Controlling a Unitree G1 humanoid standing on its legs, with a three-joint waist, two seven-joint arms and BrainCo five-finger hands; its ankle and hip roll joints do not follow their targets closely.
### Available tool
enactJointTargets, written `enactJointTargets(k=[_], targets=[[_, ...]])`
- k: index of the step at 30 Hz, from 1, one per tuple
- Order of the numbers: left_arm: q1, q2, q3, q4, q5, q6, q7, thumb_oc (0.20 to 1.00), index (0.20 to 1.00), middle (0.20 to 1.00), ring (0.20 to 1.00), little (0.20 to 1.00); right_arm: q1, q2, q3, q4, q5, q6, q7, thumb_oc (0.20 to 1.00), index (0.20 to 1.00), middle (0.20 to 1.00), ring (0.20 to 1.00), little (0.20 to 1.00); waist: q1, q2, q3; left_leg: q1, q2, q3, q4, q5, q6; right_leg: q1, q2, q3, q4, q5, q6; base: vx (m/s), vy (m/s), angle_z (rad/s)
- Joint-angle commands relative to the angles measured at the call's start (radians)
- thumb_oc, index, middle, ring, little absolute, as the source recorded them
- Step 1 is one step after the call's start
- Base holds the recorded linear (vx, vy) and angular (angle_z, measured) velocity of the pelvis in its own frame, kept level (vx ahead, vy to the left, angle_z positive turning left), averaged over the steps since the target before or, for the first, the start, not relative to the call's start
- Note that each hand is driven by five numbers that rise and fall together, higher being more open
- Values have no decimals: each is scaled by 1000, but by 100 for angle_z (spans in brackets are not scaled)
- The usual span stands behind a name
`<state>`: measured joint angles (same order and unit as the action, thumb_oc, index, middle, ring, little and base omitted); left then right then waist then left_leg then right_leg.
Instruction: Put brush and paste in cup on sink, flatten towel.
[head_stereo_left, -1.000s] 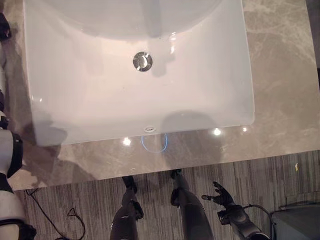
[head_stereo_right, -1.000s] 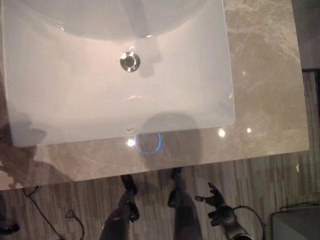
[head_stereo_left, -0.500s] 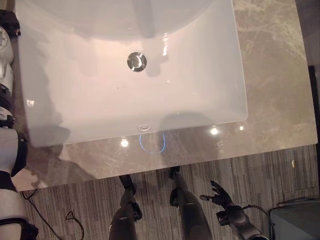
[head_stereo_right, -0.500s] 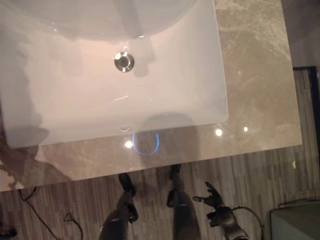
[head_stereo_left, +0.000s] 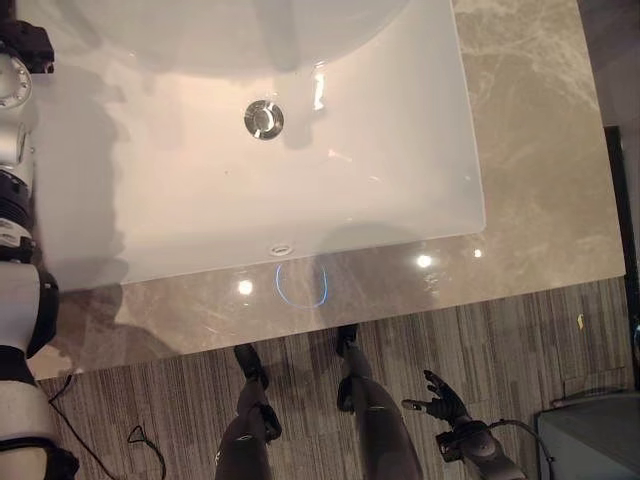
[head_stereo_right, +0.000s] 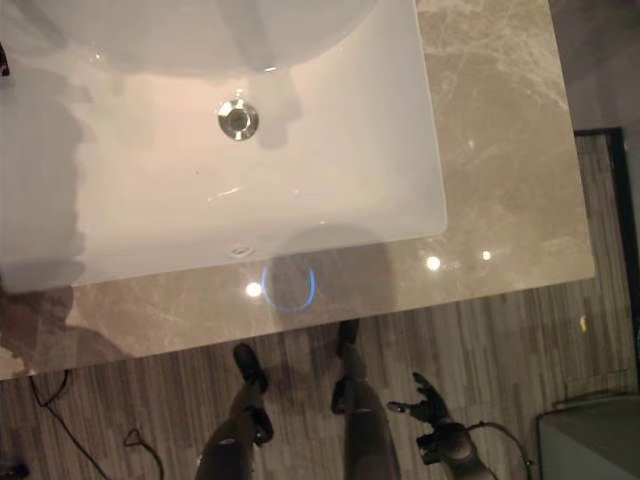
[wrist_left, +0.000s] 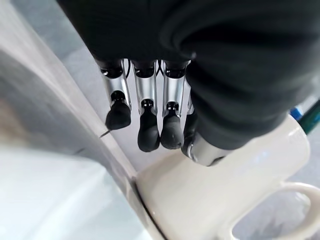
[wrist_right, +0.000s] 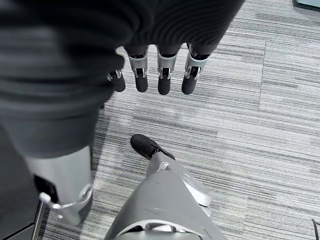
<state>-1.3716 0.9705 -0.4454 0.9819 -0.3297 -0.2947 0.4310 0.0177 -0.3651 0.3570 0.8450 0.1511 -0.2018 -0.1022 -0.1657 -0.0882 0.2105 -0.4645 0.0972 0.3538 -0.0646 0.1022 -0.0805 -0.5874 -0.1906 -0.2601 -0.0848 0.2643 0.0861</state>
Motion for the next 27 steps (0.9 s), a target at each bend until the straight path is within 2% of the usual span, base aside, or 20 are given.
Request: enactJointTargets(k=[1,3,5,6,7,8,10,13,14,17,20,21,24,25,26,27], targets=[[125,-83,105,29,72,10,90,200,200,200,200,200,2,-43,-21,15,-10,-19,-15,1000,1000,1000,1000,1000,12,44,40,15,62,-130,-23,33,-60,159,-91,-7,-2,-8,176,25,-45,-15],[212,-115,183,-53,74,3,146,200,200,200,200,200,-8,-20,-22,35,-7,-11,-29,1000,1000,1000,1000,1000,29,39,34,55,65,-131,-23,30,-64,201,-92,-18,-2,-16,176,34,-62,-18],[375,-139,275,-185,82,-22,168,200,200,200,200,200,-4,-4,-39,45,-6,-4,-37,1000,1000,1000,1000,1000,45,38,27,109,67,-128,-23,24,-64,261,-88,-27,-2,-32,174,20,-65,-11],[461,-152,330,-236,69,-43,173,200,200,200,200,200,0,1,-41,41,-18,1,-41,1000,1000,1000,1000,1000,48,34,24,136,66,-113,-23,43,-53,284,-85,-34,-2,-27,161,25,-84,-7],[619,-189,408,-372,56,-86,162,200,200,200,200,200,12,9,-49,28,-34,4,-36,1000,1000,1000,1000,1000,58,32,14,199,72,-106,-23,35,-52,342,-73,-38,-2,-48,147,-1,-62,-12],[630,-191,416,-380,58,-84,163,200,200,200,200,200,14,5,-46,27,-34,5,-36,1000,1000,1000,1000,1000,55,34,16,205,73,-107,-23,34,-52,347,-72,-38,-2,-49,147,48,-102,-15],[815,-253,491,-557,40,-158,125,200,200,200,200,200,31,16,-67,17,-33,5,-28,1000,1000,1000,1000,1000,71,36,4,258,88,-103,-23,35,-53,400,-47,-46,10,-86,125,27,-78,-16],[977,-366,559,-727,22,-223,62,200,200,200,200,200,56,32,-92,33,-41,6,-16,1000,1000,1000,1000,1000,79,41,-32,326,105,-92,-23,33,-52,451,-19,-48,32,-135,104,33,-110,-4],[1004,-424,555,-783,-2,-247,38,200,200,200,200,200,57,41,-92,46,-51,8,-18,1000,1000,1000,1000,1000,81,44,-41,356,114,-87,-23,32,-54,473,-9,-49,41,-153,97,32,-126,0],[1063,-532,510,-896,-26,-264,-44,200,200,200,200,200,52,65,-84,118,-91,17,-24,1000,1000,1000,1000,1000,88,53,-75,416,134,-83,-23,37,-57,534,20,-59,61,-201,76,5,-172,4],[1168,-626,430,-1036,-74,-258,-184,200,200,200,200,200,57,88,-101,134,-73,13,-26,1000,1000,1000,1000,1000,90,60,-125,456,155,-87,-23,57,-62,600,59,-67,48,-230,48,-31,-211,-6],[1225,-642,363,-1089,-87,-236,-264,200,200,200,200,200,56,96,-113,154,-52,9,-30,1000,1000,1000,1000,1000,94,61,-132,473,161,-85,-9,64,-66,637,75,-69,24,-239,38,-32,-138,-5],[1248,-640,315,-1100,-86,-222,-308,200,200,200,200,200,46,96,-112,177,-52,7,-32,1000,1000,1000,1000,1000,99,61,-133,471,161,-91,22,61,-65,652,81,-67,10,-239,31,-48,-79,-5],[1272,-600,247,-1113,-57,-204,-366,200,200,200,200,200,32,83,-108,181,-62,5,-36,1000,1000,1000,1000,1000,110,57,-120,467,144,-136,81,40,-62,675,82,-58,5,-243,28,-49,-38,-1],[1271,-600,247,-1113,-57,-204,-366,200,200,200,200,200,31,84,-109,181,-62,5,-36,1000,1000,1000,1000,1000,109,57,-122,462,144,-137,82,42,-61,671,81,-59,5,-241,27,-89,-53,-3],[1268,-567,201,-1126,-8,-198,-376,200,200,200,200,200,21,69,-111,170,-66,4,-45,1000,1000,1000,1000,1000,120,54,-110,450,117,-195,124,36,-58,675,80,-50,6,-239,26,-82,-29,-8]])
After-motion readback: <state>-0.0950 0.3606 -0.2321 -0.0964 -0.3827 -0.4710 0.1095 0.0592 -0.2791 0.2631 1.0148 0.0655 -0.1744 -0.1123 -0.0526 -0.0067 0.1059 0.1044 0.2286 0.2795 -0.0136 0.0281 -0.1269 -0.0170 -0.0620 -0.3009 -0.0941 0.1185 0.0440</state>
